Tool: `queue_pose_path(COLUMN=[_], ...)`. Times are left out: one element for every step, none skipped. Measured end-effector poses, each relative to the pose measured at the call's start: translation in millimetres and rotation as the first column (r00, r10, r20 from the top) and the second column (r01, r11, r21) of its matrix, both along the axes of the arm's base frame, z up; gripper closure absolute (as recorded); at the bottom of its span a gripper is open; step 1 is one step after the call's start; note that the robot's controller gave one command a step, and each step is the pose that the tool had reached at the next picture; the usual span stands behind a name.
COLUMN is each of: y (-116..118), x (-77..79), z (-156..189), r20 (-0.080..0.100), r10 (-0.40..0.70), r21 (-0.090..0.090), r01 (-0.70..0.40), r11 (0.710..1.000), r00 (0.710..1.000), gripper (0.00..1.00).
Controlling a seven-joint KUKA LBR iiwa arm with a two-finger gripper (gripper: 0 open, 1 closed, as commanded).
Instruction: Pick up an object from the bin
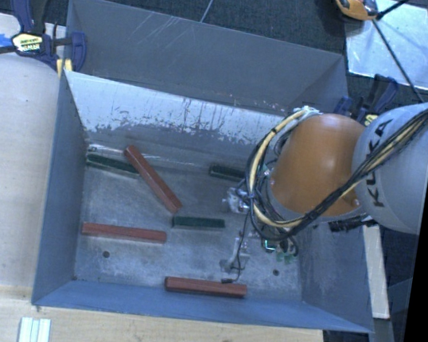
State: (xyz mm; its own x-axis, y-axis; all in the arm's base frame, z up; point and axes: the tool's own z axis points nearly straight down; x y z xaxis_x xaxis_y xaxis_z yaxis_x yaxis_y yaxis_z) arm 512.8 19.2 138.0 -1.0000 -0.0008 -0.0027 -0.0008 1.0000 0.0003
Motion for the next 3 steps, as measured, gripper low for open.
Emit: queue_pose_path(y=[37.2,20.9,20.9], x=[26.8,34.9,34.9], z=[-38.7,-66.2,-66.2], r20=[0.008,0.001,0.001], r10=[-0.020,-0.107,-0.107], r21=[0.000,0.001,0.001], r01=[0.020,0.107,0.107], r11=[1.000,0.994,0.994], r00=[1.000,0.994,0.994], gripper=[0.00,1.00,1.00])
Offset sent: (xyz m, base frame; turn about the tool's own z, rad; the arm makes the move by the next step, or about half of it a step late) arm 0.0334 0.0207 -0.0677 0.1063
